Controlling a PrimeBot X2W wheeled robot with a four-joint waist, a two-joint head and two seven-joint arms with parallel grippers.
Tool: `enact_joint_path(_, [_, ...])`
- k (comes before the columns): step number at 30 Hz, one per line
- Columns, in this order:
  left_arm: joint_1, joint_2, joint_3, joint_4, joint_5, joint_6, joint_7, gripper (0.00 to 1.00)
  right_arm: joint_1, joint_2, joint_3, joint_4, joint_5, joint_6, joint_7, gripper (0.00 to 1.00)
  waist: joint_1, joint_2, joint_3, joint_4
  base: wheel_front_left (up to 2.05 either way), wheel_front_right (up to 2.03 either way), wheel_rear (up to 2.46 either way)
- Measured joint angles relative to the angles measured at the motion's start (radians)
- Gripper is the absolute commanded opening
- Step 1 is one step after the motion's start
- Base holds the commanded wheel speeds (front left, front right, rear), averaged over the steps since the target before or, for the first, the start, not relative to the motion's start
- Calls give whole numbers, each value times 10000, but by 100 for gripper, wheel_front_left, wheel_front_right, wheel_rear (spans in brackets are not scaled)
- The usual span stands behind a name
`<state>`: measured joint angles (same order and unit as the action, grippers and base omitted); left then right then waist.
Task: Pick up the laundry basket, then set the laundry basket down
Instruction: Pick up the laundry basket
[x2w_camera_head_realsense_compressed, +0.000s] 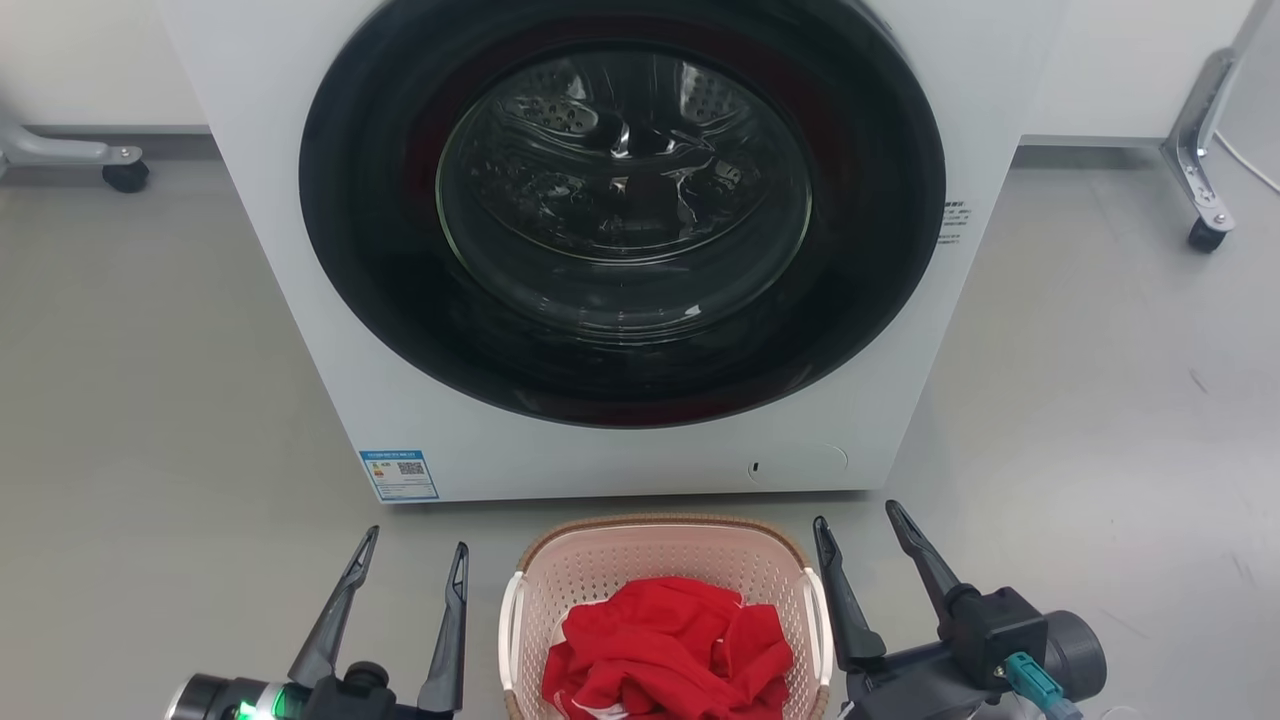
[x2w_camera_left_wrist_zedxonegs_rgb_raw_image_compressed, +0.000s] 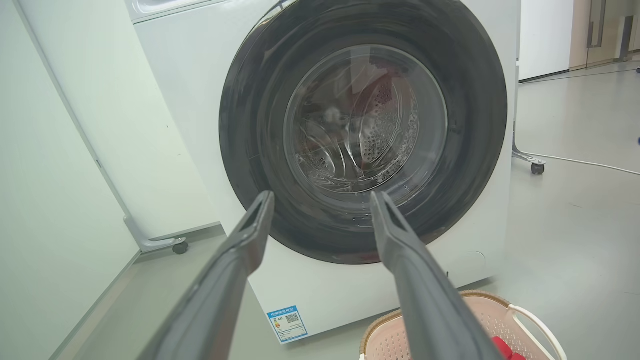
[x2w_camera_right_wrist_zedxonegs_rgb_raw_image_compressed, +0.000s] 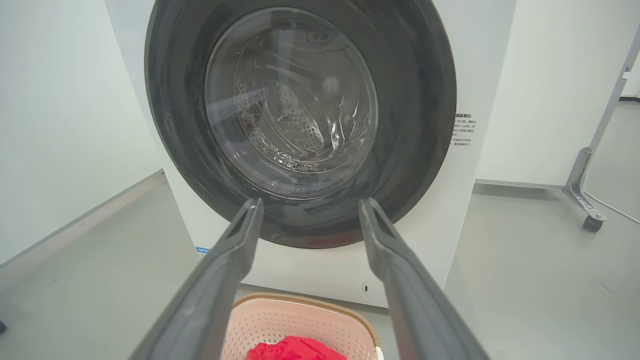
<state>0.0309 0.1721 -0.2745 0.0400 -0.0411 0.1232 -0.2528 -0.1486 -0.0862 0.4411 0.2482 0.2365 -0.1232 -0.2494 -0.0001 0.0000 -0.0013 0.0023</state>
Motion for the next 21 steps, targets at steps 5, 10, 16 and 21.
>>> enact_joint_path(5, [60, -31, 71, -224, -6, 0, 0, 100, 8, 6, -75, -209, -69, 0, 0, 100, 0, 0, 236, -17, 0, 0, 0])
enact_joint_path(10, [36, -82, 178, -414, -17, 0, 0, 100, -58, -4, -222, -458, -96, 2, -2, 100, 1, 0, 671, -41, 0, 0, 0])
enact_joint_path(16, [-515, -201, 384, -454, -199, 0, 0, 100, -595, -42, -546, -571, -115, 17, -2, 100, 1, 0, 1389, -83, 0, 0, 0])
enact_joint_path(21, [-1144, -431, 458, -226, -360, -2, 0, 100, -1177, -117, -882, -502, -113, 61, -4, 100, 2, 1, 2066, -121, 0, 0, 0])
